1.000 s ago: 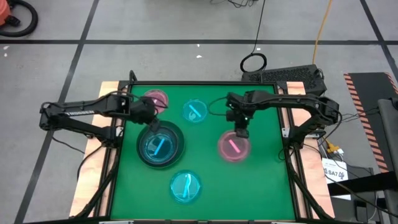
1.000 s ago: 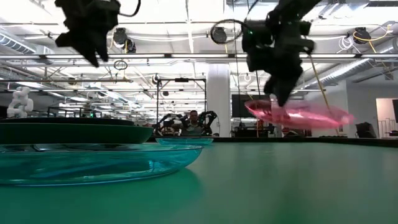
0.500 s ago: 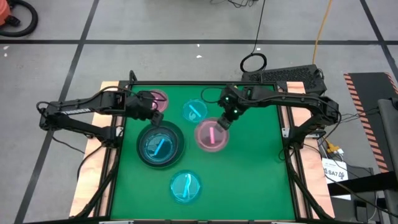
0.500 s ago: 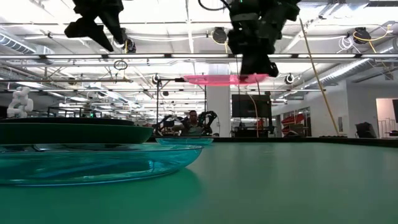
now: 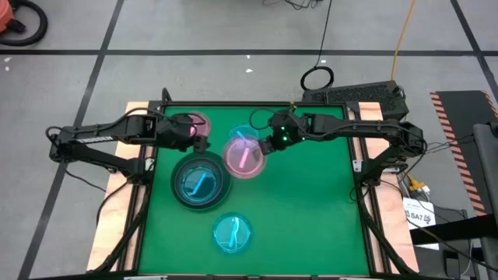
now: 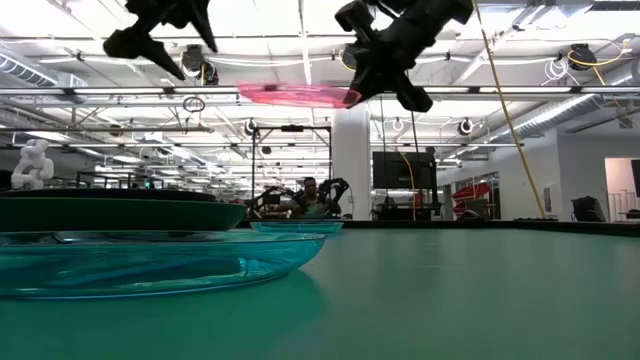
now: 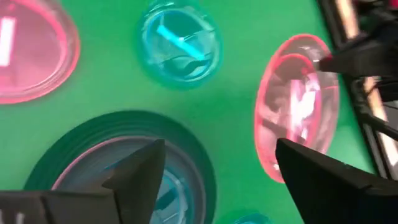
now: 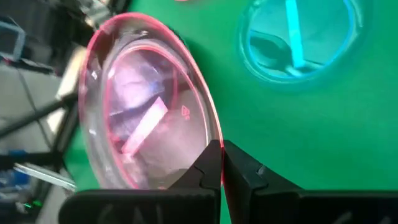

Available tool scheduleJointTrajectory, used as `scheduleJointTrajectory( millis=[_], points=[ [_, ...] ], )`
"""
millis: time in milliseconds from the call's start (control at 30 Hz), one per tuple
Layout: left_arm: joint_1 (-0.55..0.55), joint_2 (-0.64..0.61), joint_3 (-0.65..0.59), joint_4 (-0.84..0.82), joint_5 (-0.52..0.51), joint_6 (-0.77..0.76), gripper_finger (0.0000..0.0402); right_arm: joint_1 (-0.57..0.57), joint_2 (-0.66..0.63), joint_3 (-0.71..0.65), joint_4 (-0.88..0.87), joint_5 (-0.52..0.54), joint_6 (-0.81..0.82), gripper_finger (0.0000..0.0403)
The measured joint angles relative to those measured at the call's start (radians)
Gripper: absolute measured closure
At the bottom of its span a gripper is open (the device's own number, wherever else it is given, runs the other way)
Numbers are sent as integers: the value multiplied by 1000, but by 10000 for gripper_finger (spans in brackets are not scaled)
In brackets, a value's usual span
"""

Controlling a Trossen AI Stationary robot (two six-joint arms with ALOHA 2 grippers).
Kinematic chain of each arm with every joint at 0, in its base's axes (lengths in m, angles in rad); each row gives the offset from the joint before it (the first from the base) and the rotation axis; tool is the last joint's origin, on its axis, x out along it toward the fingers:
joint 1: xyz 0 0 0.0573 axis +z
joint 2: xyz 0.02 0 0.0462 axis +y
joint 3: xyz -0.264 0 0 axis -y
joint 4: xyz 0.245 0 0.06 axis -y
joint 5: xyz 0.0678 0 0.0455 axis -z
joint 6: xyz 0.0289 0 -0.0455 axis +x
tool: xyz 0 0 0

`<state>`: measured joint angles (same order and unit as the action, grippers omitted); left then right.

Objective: Stack plastic plates
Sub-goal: Stack the right transparent pink plate on top of the transparent blue plate

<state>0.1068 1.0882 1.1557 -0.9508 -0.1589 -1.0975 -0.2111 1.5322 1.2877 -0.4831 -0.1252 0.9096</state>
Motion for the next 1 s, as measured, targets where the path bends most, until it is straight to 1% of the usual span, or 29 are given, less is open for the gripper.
scheduleJointTrajectory(
  millis=[167,233,333,433,533,633,767,867,1000],
  points=[
    [-22,5,0,72,0,31,66,0,0,0,60,27,69,403],
    [-29,13,0,100,0,34,65,0,0,0,63,31,78,403],
    [-31,21,0,96,-2,33,65,0,0,0,70,51,99,403],
    [-31,36,0,97,-2,34,73,2,0,0,100,53,103,403],
    [-31,59,0,136,-1,32,96,2,0,0,140,76,117,403],
    [-31,80,0,152,0,23,121,2,0,0,170,78,119,403],
    [-31,88,-1,162,1,14,159,2,0,0,174,81,119,403],
    [-31,99,1,175,1,15,195,2,0,0,172,101,119,403],
    [-31,105,0,187,1,20,257,3,0,0,172,117,116,403]
  ],
)
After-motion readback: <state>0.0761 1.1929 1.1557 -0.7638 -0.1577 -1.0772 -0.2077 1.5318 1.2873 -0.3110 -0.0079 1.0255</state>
